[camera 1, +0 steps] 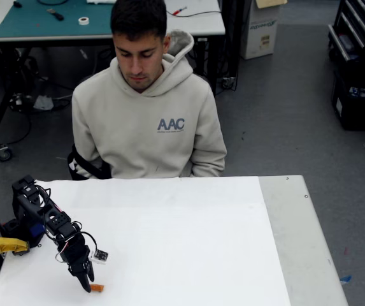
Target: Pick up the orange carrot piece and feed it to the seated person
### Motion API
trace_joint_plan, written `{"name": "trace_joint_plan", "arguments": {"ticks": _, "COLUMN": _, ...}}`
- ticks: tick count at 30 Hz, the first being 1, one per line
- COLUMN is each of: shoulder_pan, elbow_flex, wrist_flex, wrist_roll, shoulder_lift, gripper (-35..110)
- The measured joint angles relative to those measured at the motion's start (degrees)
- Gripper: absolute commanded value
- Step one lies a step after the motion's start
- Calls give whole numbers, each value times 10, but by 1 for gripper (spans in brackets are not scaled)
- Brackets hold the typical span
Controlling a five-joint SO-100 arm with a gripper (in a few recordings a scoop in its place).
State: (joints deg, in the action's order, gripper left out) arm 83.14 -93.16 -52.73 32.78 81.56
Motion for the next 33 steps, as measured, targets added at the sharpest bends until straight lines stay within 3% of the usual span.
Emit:
{"name": "trace_joint_plan", "arguments": {"ticks": 26, "shoulder_pan": -18, "elbow_flex": 16, "wrist_flex": 4, "wrist_roll": 0, "shoulder_lift": -85, "gripper": 25}}
{"name": "trace_joint_plan", "arguments": {"ticks": 33, "shoulder_pan": -17, "elbow_flex": 20, "wrist_flex": 4, "wrist_roll": 0, "shoulder_lift": -93, "gripper": 12}}
